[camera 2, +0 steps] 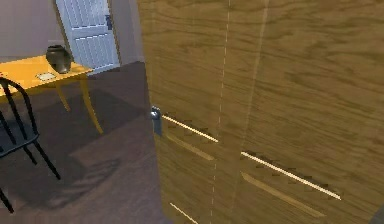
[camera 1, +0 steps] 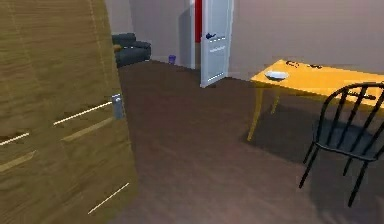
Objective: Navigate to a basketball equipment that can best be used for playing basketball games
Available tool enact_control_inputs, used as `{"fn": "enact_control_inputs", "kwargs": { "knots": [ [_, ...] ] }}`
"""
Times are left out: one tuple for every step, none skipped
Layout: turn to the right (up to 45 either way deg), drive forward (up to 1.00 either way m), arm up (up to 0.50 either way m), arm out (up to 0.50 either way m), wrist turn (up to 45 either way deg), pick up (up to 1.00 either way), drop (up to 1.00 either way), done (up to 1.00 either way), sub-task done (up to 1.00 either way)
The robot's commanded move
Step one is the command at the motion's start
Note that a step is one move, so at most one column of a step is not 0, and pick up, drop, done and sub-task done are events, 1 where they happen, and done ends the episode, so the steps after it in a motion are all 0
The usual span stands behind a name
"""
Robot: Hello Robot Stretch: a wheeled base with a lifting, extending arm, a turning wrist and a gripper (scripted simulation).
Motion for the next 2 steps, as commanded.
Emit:
{"fn": "enact_control_inputs", "kwargs": {
  "knots": [
    [3.0, 0.00, 0.00, 0.00, 0.0, 0.00, 0.00, 0.00, 0.00],
    [0.0, 1.00, 0.00, 0.00, 0.0, 0.00, 0.00, 0.00, 0.00]
  ]
}}
